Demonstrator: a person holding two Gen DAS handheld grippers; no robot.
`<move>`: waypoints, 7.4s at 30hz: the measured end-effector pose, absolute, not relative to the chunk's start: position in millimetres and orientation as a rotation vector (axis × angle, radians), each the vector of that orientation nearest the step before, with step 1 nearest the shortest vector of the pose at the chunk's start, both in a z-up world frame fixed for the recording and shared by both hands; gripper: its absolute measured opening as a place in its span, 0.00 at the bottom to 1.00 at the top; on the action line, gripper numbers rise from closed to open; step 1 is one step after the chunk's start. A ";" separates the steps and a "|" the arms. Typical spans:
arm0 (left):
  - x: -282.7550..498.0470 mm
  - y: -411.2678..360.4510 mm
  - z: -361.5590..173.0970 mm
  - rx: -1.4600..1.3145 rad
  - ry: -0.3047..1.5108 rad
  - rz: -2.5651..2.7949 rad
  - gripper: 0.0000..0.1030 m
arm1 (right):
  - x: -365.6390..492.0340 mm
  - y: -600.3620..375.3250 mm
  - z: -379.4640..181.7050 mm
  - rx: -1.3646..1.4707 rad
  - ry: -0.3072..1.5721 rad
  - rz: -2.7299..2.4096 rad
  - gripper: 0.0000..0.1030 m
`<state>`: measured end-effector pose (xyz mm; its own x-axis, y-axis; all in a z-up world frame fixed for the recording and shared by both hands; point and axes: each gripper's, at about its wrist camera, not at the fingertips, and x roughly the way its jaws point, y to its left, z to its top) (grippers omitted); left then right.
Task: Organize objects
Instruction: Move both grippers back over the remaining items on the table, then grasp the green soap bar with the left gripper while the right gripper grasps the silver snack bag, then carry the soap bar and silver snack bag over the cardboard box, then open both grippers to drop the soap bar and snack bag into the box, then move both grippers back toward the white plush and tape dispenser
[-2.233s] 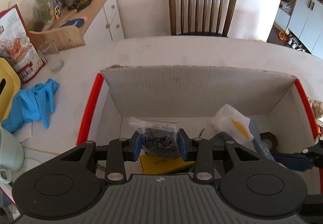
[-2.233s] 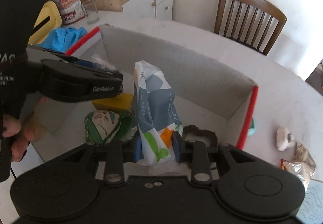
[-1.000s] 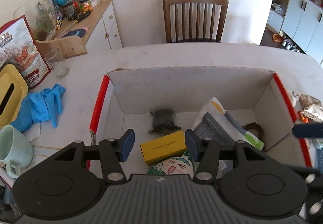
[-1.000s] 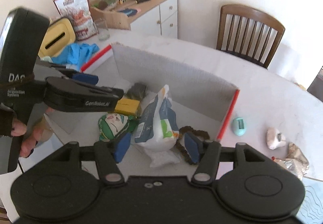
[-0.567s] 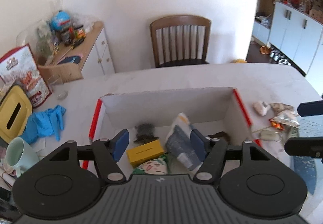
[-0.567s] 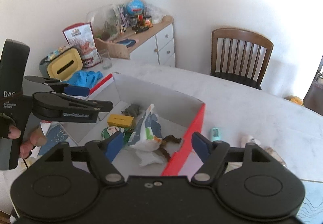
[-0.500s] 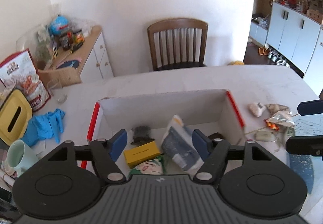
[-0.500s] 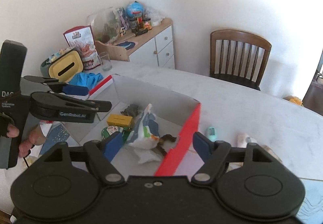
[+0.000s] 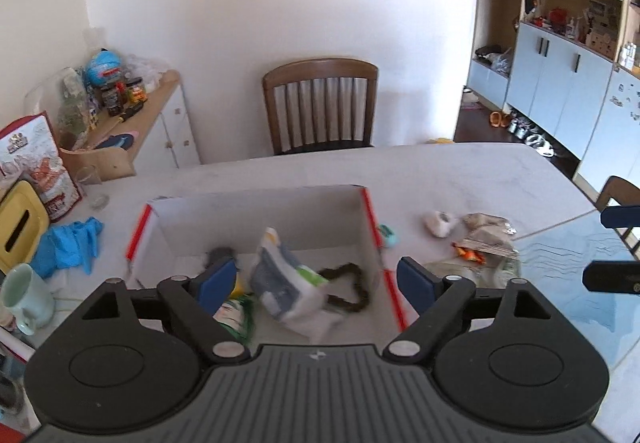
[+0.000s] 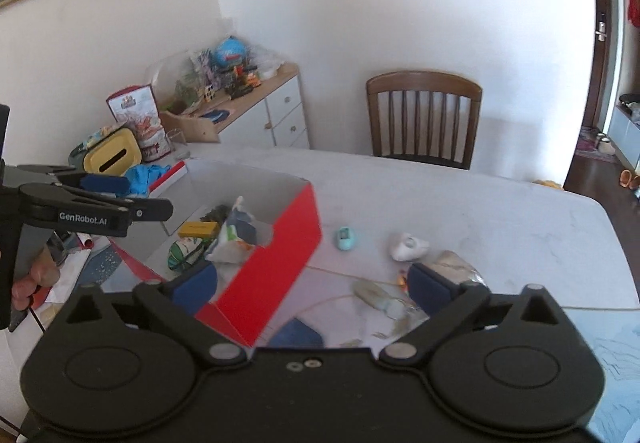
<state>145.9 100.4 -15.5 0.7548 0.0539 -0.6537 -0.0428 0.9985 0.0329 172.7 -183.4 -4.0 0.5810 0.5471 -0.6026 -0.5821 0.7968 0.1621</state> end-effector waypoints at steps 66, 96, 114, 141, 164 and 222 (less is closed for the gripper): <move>291.3 -30.6 -195.8 -0.039 0.854 0.007 0.85 | 377.7 -222.0 -154.4 -0.169 0.924 0.679 0.91; 259.7 -25.4 -150.1 -0.098 0.837 -0.029 0.50 | 332.7 -249.3 -110.5 -0.129 0.851 0.692 0.49; 202.1 -15.0 -81.4 -0.100 0.761 -0.095 0.50 | 252.2 -237.0 -29.1 -0.114 0.772 0.734 0.48; 150.1 134.9 -23.3 -0.113 0.700 -0.024 0.50 | 182.3 -81.8 14.1 -0.173 0.694 0.843 0.47; 203.1 238.6 -77.0 -0.094 0.806 0.063 0.50 | 214.9 18.7 -52.6 -0.273 0.733 0.785 0.47; 198.3 208.6 -75.0 -0.104 0.878 0.019 0.64 | 172.6 -12.6 -0.4 -0.273 0.691 0.848 0.68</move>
